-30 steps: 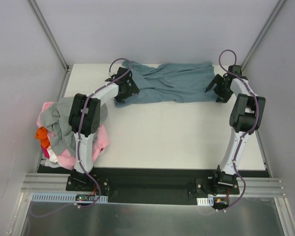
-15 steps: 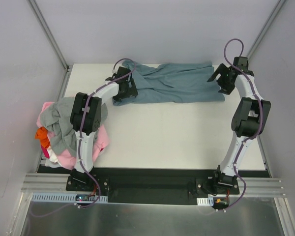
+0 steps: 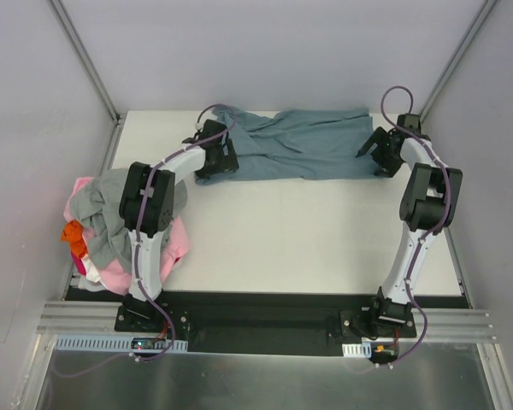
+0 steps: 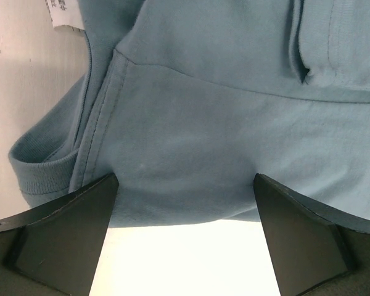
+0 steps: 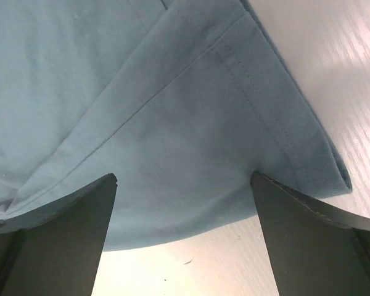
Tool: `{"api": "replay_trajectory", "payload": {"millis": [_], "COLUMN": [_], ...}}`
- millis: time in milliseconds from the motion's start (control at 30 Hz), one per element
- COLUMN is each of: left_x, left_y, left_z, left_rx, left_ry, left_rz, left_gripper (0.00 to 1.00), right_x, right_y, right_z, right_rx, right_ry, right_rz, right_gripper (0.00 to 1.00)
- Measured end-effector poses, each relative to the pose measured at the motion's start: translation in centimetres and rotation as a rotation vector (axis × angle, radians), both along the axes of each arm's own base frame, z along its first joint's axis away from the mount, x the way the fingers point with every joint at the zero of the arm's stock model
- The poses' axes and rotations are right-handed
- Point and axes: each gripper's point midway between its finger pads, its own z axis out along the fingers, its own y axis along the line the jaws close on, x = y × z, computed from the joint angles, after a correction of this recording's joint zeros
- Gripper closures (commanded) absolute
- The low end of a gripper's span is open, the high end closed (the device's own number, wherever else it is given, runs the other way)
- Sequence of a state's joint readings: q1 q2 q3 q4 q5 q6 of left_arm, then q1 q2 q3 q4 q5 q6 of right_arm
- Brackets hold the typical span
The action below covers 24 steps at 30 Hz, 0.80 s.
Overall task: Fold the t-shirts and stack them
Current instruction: Fold the flattened tshirt in 1/3 of the way
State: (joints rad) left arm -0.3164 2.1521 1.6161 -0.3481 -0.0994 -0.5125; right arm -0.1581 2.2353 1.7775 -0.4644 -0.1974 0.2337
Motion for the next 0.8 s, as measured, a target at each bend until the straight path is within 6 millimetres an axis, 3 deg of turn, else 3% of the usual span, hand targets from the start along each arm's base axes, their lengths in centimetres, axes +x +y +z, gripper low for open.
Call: {"api": "replay_trajectory", "payload": {"millis": [133,267,500,800], "left_x": [-1.7,-4.2,-10.3,-19.1], "left_y": [-0.1,-0.2,0.0,-0.6], "left_z": [-0.1,-0.2,-0.5,-0.9], "left_rx": [0.011,0.026,0.062,0.086], "left_ry": [0.004,0.024,0.082,0.128], "left_rz": [-0.012,-0.029,-0.064,-0.125], "left_gripper": [0.05,0.05,0.06,0.07], "right_x": [-1.2,-3.8,-8.8,-18.9], "right_y": [0.0,0.1,0.0,-1.5], "right_z": [0.1,0.0,-0.4,-0.9], "right_rx": [-0.005,-0.021,-0.053,-0.080], "right_ry": [-0.033,-0.011,0.032,0.102], "right_rz": [-0.010,-0.015,-0.026,-0.101], "right_gripper": [0.02,0.03,0.04,0.04]}}
